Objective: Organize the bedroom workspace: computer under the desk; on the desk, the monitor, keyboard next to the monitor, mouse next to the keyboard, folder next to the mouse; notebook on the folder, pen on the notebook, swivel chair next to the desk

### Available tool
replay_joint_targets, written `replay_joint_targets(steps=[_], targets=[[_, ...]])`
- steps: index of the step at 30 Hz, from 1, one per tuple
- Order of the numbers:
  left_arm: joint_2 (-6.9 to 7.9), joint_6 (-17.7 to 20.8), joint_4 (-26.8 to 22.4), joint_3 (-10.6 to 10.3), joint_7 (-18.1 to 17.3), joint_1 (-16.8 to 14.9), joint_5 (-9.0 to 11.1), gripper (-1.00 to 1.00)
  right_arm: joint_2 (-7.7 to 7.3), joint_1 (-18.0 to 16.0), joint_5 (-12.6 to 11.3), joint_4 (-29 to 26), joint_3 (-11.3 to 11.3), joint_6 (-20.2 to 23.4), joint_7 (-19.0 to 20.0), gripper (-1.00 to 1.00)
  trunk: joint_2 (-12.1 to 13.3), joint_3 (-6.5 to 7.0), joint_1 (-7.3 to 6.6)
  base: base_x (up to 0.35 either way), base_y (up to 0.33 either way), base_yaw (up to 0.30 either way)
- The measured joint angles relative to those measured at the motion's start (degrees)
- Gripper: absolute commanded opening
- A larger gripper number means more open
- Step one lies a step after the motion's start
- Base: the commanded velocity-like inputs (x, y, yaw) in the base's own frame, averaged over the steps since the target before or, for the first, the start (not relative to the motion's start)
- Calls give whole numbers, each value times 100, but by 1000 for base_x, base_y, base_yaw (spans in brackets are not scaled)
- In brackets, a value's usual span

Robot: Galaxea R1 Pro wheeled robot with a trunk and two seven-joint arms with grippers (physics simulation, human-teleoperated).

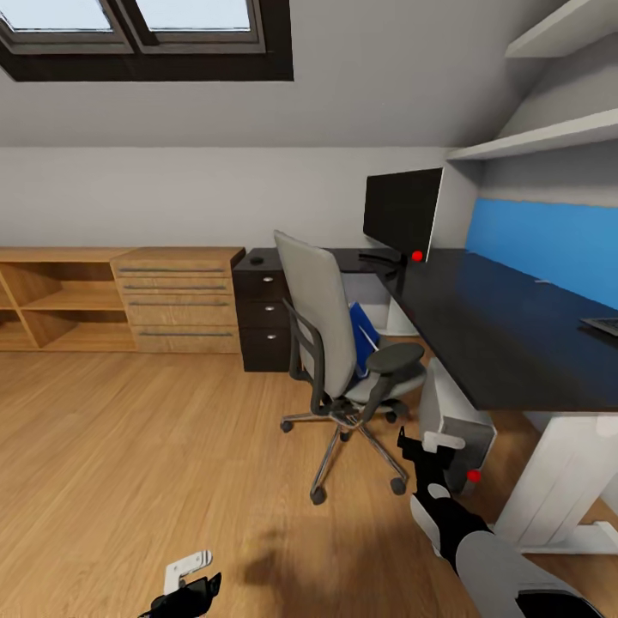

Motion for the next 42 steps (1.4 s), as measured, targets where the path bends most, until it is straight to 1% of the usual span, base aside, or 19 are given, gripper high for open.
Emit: replay_joint_targets(steps=[4, 7, 11, 12, 13, 17, 20, 22, 27, 32, 34, 37, 41, 42], targets=[[-44, 56, -389, -13, 46, 0, -20, 100, 2, 0, 1, -92, 3, 11, -9, 100, -160, -72, 88, 0, 0, 0], [-84, 204, -675, -34, 130, 0, -69, 100, 3, 0, 1, -118, 3, 13, -11, 100, -281, -126, 154, 0, 0, 0], [-157, 589, -1079, -96, 249, -5, -157, 100, -1, 0, 1, -162, 4, 15, -13, 100, -441, -197, 242, 0, 0, 0], [-199, 813, -1268, -117, 285, -6, -187, 100, -2, 0, -1, -193, 1, 18, -14, 100, -481, -215, 264, 0, 0, 0], [-220, 923, -1358, -125, 299, -8, -200, 100, -3, 0, -2, -207, 0, 22, -14, 100, -521, -233, 286, 0, 0, 0], [-294, 1216, -1626, -148, 334, -24, -228, 100, -7, 0, -5, -241, -5, 32, -15, 100, -682, -305, 373, 0, 0, 0], [-329, 1317, -1729, -157, 341, -54, -236, 100, -12, 0, -6, -256, -9, 37, -15, 100, -802, -359, 439, 0, 0, 0], [-354, 1361, -1775, -164, 338, -70, -237, 100, -17, 0, -6, -265, -14, 40, -16, 100, -806, -403, 445, 0, 0, 0], [-376, 1374, -1701, -152, 312, -81, -239, 100, -28, 0, -1, -271, -13, 31, -5, 100, -806, -404, 445, 0, 0, 0], [-362, 1316, -1477, -149, 290, -85, -236, 100, -30, 0, 6, -273, 3, 4, 21, 100, -806, -404, 445, 0, 0, 0], [-356, 1221, -1302, -150, 284, -86, -237, 100, -32, 0, 12, -273, 8, -7, 26, 100, -806, -404, 445, 0, 0, 0], [-355, 1034, -1099, -157, 279, -87, -243, 100, -36, 0, 15, -272, 10, -15, 29, 100, -806, -404, 445, 0, 0, 0], [-364, 665, -819, -177, 275, -87, -246, 100, -40, 0, 16, -268, 8, -22, 30, 100, -806, -404, 445, 0, 0, 0], [-362, 381, -612, -244, 274, -87, -247, 100, -44, 0, 17, -270, 6, -21, 32, 100, -806, -404, 445, 0, 0, 0]])
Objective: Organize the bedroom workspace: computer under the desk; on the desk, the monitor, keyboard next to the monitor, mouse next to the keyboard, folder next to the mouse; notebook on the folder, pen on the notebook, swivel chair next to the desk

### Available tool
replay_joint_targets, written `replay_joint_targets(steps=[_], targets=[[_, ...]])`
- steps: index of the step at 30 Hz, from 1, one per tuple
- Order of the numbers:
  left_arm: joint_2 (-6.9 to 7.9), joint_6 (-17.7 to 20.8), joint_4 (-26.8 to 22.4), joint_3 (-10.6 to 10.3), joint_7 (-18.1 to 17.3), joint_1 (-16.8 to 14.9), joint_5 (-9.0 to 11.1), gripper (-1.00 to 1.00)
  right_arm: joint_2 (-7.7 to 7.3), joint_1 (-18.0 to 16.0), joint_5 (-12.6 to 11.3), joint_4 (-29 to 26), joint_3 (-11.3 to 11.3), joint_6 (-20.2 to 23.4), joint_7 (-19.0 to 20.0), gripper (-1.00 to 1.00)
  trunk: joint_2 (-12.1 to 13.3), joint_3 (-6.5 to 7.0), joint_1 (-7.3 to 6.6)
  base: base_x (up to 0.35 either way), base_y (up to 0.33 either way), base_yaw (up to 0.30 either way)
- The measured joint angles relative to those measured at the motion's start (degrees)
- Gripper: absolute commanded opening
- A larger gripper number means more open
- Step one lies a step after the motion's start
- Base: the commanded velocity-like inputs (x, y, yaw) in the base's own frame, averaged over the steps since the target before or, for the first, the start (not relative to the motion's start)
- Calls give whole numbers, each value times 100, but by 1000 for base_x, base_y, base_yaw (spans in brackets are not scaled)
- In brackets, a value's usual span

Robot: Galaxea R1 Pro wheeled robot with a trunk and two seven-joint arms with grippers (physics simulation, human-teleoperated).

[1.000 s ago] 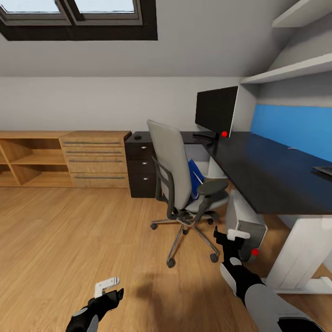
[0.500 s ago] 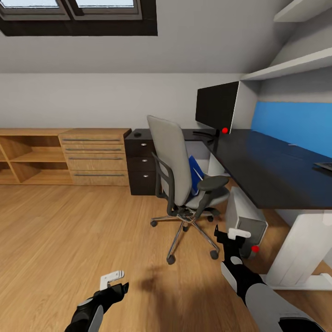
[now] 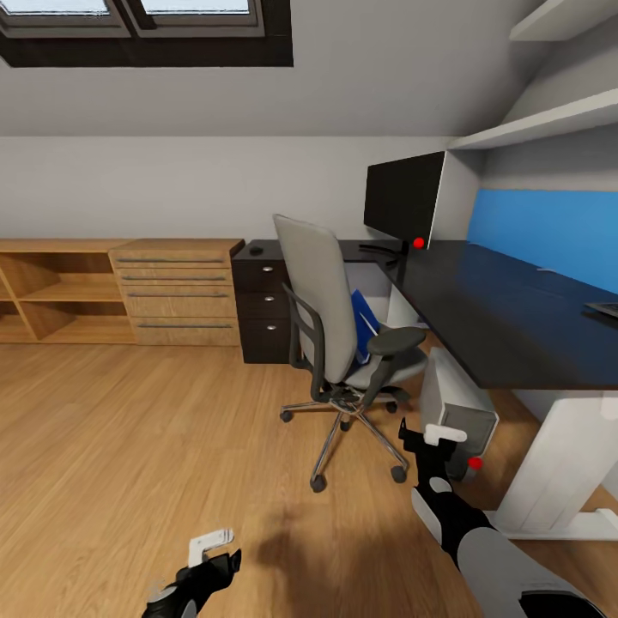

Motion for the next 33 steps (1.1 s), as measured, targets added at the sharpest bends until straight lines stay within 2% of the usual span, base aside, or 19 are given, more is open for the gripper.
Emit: replay_joint_targets(steps=[8, 17, 33], targets=[[14, -413, 273, -123, 10, -1, -1, 100, -4, 0, 7, 3, -2, -1, 3, 100, 0, 0, -1, 40, 0, 0], [16, -482, 311, -148, 12, -1, -8, 100, -4, 0, 15, 12, -2, -7, 5, 100, 0, 0, -2, 212, 0, 0], [17, -539, 332, -145, 6, -1, 1, 100, -5, 0, 6, 13, -9, -22, -10, 100, 0, 0, -2, 101, -46, 0]])
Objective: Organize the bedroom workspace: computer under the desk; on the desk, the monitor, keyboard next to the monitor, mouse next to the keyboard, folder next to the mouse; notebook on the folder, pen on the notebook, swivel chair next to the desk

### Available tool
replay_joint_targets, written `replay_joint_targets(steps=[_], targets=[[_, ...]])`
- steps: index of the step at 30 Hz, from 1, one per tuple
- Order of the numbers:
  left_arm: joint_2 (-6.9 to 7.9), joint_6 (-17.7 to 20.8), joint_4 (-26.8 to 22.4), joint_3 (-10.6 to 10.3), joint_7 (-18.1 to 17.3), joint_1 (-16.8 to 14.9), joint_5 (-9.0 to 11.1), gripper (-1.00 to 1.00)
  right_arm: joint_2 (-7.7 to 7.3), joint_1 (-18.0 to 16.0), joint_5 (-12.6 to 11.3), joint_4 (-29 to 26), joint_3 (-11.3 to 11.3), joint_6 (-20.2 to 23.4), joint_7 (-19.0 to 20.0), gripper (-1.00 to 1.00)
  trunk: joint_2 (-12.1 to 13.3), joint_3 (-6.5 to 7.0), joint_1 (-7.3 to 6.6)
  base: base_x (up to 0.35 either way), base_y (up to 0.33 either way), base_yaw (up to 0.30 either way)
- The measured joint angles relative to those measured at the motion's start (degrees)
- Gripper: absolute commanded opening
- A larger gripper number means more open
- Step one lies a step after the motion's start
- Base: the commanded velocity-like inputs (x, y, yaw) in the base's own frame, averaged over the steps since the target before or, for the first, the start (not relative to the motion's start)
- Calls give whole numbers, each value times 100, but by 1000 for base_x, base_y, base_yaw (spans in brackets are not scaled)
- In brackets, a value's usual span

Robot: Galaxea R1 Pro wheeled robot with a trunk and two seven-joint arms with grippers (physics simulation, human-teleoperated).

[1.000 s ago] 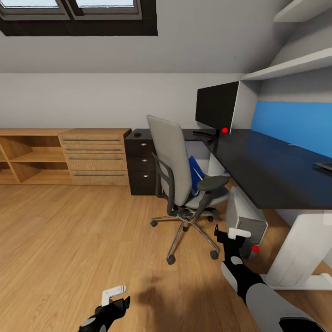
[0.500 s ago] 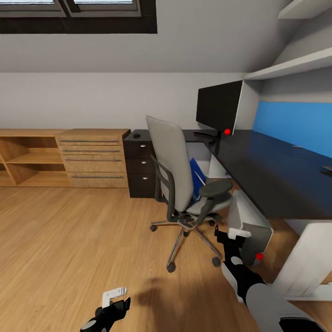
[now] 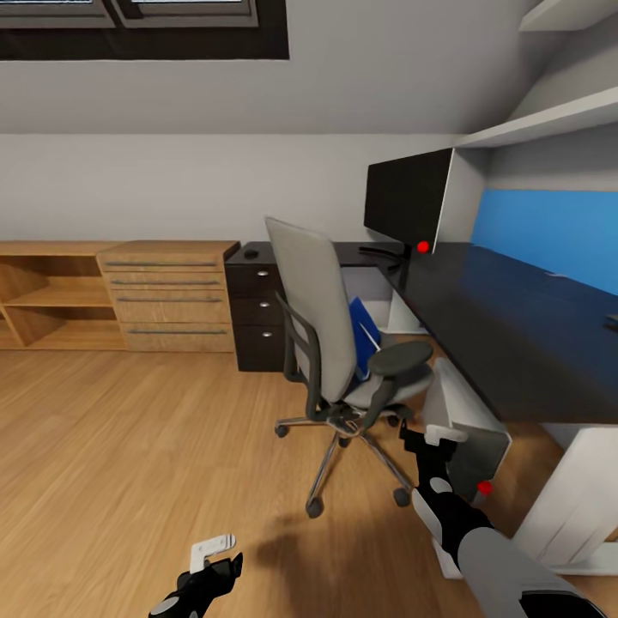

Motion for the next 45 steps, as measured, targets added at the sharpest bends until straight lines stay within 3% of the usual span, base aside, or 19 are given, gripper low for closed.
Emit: replay_joint_targets(steps=[45], targets=[[26, -48, 9, 4, -2, 0, 9, 100, 35, 1, -13, 0, -2, -20, -21, 100, 0, 0, 1, 47, -19, 0]])
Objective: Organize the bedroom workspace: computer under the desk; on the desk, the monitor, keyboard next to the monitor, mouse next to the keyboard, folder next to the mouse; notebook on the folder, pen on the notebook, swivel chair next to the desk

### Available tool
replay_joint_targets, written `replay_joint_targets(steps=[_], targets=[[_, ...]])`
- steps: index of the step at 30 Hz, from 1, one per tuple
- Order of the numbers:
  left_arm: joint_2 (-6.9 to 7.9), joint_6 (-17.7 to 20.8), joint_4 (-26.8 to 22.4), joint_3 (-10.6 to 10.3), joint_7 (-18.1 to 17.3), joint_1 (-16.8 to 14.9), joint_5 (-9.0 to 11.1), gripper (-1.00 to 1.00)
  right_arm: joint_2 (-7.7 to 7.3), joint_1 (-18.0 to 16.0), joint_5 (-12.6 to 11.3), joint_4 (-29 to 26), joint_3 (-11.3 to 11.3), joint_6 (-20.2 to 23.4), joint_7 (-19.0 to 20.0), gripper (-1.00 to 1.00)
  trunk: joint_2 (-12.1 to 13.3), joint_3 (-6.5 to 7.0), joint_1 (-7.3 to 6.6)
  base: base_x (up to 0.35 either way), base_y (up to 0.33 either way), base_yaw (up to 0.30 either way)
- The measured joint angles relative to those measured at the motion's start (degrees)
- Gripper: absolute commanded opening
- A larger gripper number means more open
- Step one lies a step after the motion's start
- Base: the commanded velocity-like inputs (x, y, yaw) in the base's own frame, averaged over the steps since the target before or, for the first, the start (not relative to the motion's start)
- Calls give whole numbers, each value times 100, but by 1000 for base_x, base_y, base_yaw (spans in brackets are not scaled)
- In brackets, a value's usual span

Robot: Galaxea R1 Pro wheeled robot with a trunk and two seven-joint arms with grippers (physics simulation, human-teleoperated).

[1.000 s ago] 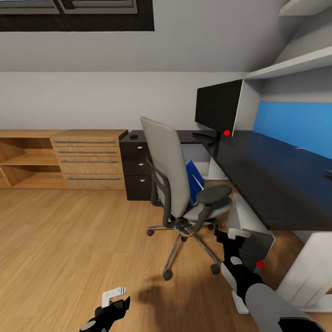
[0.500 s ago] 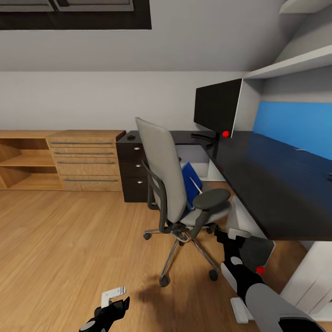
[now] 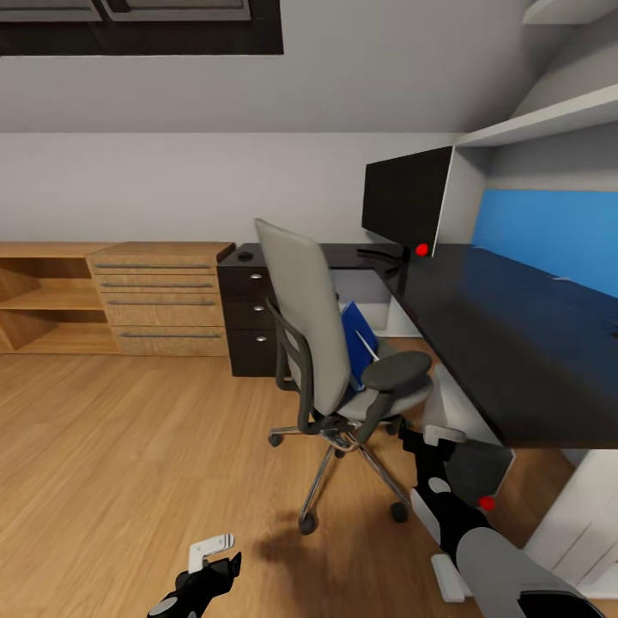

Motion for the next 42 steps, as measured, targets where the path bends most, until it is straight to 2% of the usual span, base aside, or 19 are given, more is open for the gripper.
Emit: replay_joint_targets(steps=[38, 42], targets=[[6, -30, -6, 41, 16, 0, 30, 100, -21, 0, 0, -9, -7, -1, -6, 100, 0, -23, 0, 0, 15, 37], [3, -34, -7, 40, 17, 0, 30, 100, -24, 0, -1, -8, -7, -2, -7, 100, -5, -112, 11, 0, 0, 2]])
